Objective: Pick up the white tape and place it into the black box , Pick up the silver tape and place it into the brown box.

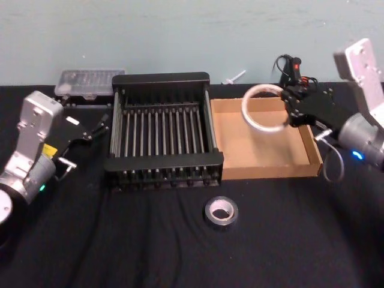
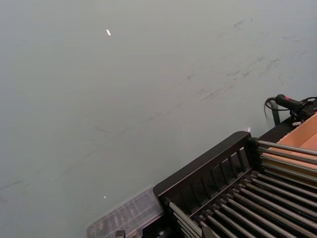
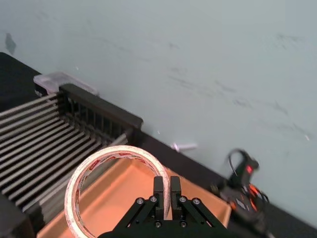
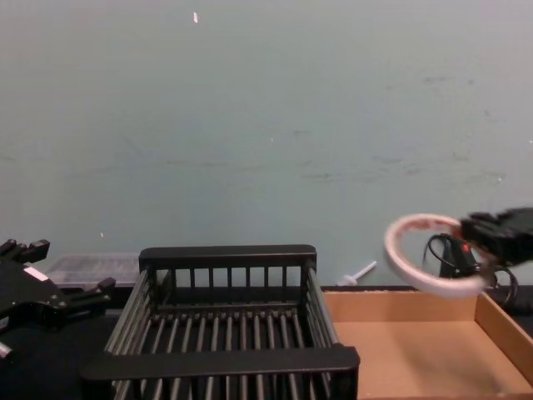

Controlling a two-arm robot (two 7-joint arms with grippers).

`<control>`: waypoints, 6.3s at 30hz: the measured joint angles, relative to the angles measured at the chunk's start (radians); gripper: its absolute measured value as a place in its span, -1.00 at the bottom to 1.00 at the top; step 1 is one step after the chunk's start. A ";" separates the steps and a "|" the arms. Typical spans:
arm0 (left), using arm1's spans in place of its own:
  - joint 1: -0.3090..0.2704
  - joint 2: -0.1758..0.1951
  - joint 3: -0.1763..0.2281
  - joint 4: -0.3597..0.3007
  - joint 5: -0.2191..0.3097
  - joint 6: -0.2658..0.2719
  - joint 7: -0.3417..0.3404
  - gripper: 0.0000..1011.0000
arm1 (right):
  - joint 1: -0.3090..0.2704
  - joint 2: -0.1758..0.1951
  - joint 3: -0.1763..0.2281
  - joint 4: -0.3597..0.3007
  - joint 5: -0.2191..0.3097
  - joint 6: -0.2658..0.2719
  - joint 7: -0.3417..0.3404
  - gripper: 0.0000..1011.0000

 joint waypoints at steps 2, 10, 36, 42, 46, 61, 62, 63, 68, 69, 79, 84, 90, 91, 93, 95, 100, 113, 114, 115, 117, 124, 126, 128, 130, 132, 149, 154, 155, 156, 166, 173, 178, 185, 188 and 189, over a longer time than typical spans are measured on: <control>0.000 0.000 0.000 0.000 0.000 0.000 0.000 0.98 | 0.039 -0.015 -0.021 0.039 -0.011 -0.021 0.012 -0.84; 0.000 0.000 0.000 0.000 0.000 0.000 0.000 0.98 | 0.166 -0.076 -0.099 0.176 -0.047 -0.075 0.048 -0.83; 0.000 0.000 0.000 0.000 0.000 0.000 0.000 0.98 | 0.408 -0.290 -0.251 0.590 -0.110 -0.208 0.096 -0.83; 0.000 0.000 0.000 0.000 0.000 0.000 0.000 0.98 | 0.418 -0.306 -0.260 0.630 -0.116 -0.225 0.104 -0.83; 0.000 0.000 0.000 0.000 0.000 0.000 0.000 0.98 | 0.418 -0.309 -0.266 0.637 -0.121 -0.228 0.110 -0.83; 0.000 0.000 0.000 0.000 0.000 0.000 0.000 0.98 | 0.416 -0.308 -0.266 0.635 -0.122 -0.228 0.111 -0.76; 0.000 0.000 0.000 0.000 0.000 0.000 0.000 0.98 | 0.416 -0.308 -0.266 0.635 -0.122 -0.228 0.111 -0.69; 0.000 0.000 0.000 0.000 0.000 0.000 0.000 0.98 | 0.416 -0.308 -0.265 0.635 -0.121 -0.228 0.111 -0.62; 0.000 0.000 0.000 0.000 0.000 0.000 0.000 0.98 | 0.415 -0.308 -0.265 0.634 -0.121 -0.227 0.110 -0.33; 0.000 0.000 0.000 0.000 0.000 0.000 0.000 0.98 | 0.415 -0.308 -0.265 0.634 -0.121 -0.227 0.110 -0.30; 0.000 0.000 0.000 0.000 0.000 0.000 0.000 0.98 | 0.415 -0.307 -0.264 0.633 -0.120 -0.226 0.109 0.35; 0.000 0.000 0.000 0.000 0.000 0.000 0.000 0.98 | 0.415 -0.307 -0.264 0.633 -0.120 -0.226 0.109 0.68; 0.000 0.000 0.000 0.000 0.000 0.000 0.000 0.98 | 0.414 -0.307 -0.264 0.632 -0.119 -0.226 0.109 0.93; 0.000 0.000 0.000 0.000 0.000 0.000 0.000 0.98 | 0.414 -0.307 -0.264 0.632 -0.119 -0.226 0.109 0.98; 0.000 0.000 0.000 0.000 0.000 0.000 0.000 0.98 | 0.414 -0.307 -0.264 0.632 -0.119 -0.226 0.109 0.98; 0.000 0.000 0.000 0.000 0.000 0.000 0.000 0.98 | 0.415 -0.307 -0.264 0.632 -0.119 -0.226 0.109 0.98; 0.000 0.000 0.000 0.000 0.000 0.000 0.000 0.98 | 0.414 -0.307 -0.264 0.632 -0.119 -0.226 0.109 0.98; 0.000 0.000 0.000 0.000 0.000 0.000 0.000 0.98 | 0.368 -0.261 -0.234 0.537 -0.089 -0.192 0.120 0.98; 0.000 0.000 0.000 0.000 0.000 0.000 0.000 0.98 | 0.363 -0.256 -0.230 0.525 -0.084 -0.187 0.122 0.98; 0.000 0.000 0.000 0.000 0.000 0.000 0.000 0.98 | 0.356 -0.249 -0.227 0.513 -0.080 -0.182 0.123 0.98; 0.000 0.000 0.000 0.000 0.000 0.000 0.000 0.98 | 0.334 -0.229 -0.216 0.468 -0.065 -0.166 0.129 0.98; 0.000 0.000 0.000 0.000 0.000 0.000 0.000 0.98 | 0.247 -0.159 -0.180 0.325 -0.012 -0.123 0.135 0.98; 0.000 0.000 0.000 0.000 0.000 0.000 0.000 0.98 | 0.218 -0.137 -0.167 0.283 0.005 -0.111 0.134 0.98; 0.000 0.000 0.000 0.000 0.000 0.000 0.000 0.98 | 0.182 -0.111 -0.152 0.234 0.024 -0.099 0.128 0.98; 0.000 0.000 0.000 0.000 0.000 0.000 0.000 0.98 | 0.157 -0.094 -0.142 0.203 0.035 -0.093 0.123 0.98; 0.000 0.000 0.000 0.000 0.000 0.000 0.000 0.98 | 0.122 -0.070 -0.130 0.160 0.050 -0.084 0.114 0.98; 0.000 0.000 0.000 0.000 0.000 0.000 0.000 0.98 | -0.128 0.074 -0.063 -0.096 0.113 -0.026 0.057 0.98; 0.000 0.000 0.000 0.000 0.000 0.000 0.000 0.98 | -0.165 0.096 -0.068 -0.124 0.114 0.009 0.051 0.98; 0.000 0.000 0.000 0.000 0.000 0.000 0.000 0.98 | -0.171 0.100 -0.072 -0.129 0.114 0.022 0.050 0.98; 0.000 0.000 0.000 0.000 0.000 0.000 0.000 0.98 | -0.174 0.101 -0.075 -0.131 0.114 0.029 0.050 0.98; 0.000 0.000 0.000 0.000 0.000 0.000 0.000 0.98 | -0.179 0.109 -0.123 -0.143 0.103 0.118 0.054 0.98; 0.000 0.000 0.000 0.000 0.000 0.000 0.000 0.98 | -0.157 0.106 -0.162 -0.145 0.088 0.190 0.065 0.98; 0.000 0.000 0.000 0.000 0.000 0.000 0.000 0.98 | -0.137 0.098 -0.182 -0.136 0.077 0.221 0.071 0.98; 0.000 0.000 0.000 0.000 0.000 0.000 0.000 0.98 | -0.114 0.086 -0.202 -0.119 0.065 0.244 0.078 0.98; 0.000 0.000 0.000 0.000 0.000 0.000 0.000 0.98 | -0.106 0.080 -0.208 -0.110 0.059 0.250 0.080 0.98; 0.000 0.000 0.000 0.000 0.000 0.000 0.000 0.98 | -0.104 0.078 -0.210 -0.107 0.058 0.251 0.081 0.98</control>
